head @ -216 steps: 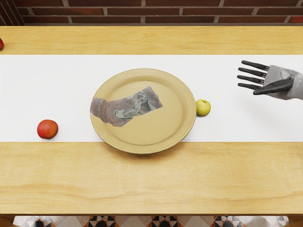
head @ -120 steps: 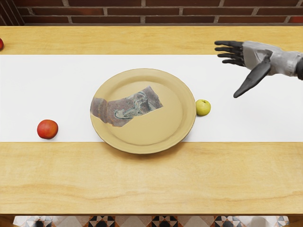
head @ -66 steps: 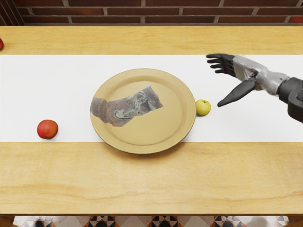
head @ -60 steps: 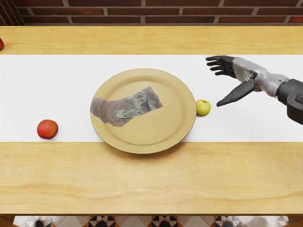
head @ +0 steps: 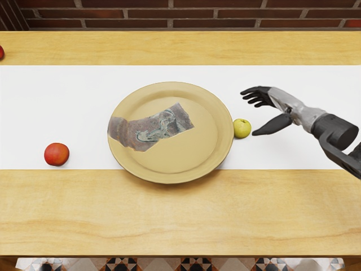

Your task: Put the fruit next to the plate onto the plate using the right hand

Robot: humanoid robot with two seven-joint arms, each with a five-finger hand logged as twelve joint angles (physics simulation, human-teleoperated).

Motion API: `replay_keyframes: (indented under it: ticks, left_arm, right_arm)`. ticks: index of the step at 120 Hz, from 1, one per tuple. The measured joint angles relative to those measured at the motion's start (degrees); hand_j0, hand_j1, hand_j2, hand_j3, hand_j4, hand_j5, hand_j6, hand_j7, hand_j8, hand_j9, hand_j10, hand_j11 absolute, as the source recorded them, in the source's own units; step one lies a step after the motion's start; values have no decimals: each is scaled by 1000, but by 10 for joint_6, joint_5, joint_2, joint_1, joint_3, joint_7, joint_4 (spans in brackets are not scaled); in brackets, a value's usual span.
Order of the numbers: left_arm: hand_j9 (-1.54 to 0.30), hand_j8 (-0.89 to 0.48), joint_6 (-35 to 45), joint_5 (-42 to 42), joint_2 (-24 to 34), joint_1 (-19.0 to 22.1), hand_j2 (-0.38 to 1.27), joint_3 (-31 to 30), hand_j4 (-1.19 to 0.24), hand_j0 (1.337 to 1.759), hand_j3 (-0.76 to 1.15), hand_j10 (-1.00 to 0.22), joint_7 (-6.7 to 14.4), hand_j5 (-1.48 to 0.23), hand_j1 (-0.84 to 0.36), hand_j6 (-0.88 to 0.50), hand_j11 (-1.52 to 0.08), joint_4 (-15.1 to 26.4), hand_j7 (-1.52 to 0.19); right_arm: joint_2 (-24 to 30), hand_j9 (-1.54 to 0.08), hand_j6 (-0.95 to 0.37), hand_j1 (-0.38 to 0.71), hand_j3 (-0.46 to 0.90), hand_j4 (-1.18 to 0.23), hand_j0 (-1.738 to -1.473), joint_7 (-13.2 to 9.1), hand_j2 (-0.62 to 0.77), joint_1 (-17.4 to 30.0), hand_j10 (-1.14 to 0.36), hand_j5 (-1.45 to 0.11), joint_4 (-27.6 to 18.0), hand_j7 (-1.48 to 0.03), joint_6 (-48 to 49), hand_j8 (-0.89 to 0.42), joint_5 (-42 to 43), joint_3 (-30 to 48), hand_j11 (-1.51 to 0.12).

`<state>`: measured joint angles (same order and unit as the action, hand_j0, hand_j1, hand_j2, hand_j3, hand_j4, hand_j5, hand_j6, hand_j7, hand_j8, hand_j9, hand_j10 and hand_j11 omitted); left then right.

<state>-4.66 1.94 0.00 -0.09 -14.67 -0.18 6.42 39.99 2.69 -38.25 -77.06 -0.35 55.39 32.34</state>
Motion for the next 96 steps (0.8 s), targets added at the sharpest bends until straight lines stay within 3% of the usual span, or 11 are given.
replay_keyframes:
  ticks: [38, 69, 96]
  left_arm:
    - [-318, -245, 0, 0, 0, 0, 49, 0, -245, 1658, 0, -245, 0, -318, 55, -245, -318, 0, -318]
    - [-318, -245, 0, 0, 0, 0, 49, 0, -245, 1658, 0, -245, 0, -318, 55, -245, -318, 0, -318]
    - [-318, -245, 0, 0, 0, 0, 49, 0, -245, 1658, 0, -245, 0, -318, 55, -245, -318, 0, -318]
  right_arm:
    - [-42, -357, -278, -21, 0, -277, -1658, 2, -52, -1, -277, -357, 34, -357, -11, -277, 14, -18, -357]
    - [-55, -366, -285, -14, 0, -284, -1658, 77, -53, 2, -283, -366, 72, -365, -8, -284, 12, -22, -366]
    - [-67, -357, -278, -22, 0, -277, -1658, 112, -52, 5, -276, -357, 114, -356, -3, -277, -5, -26, -357]
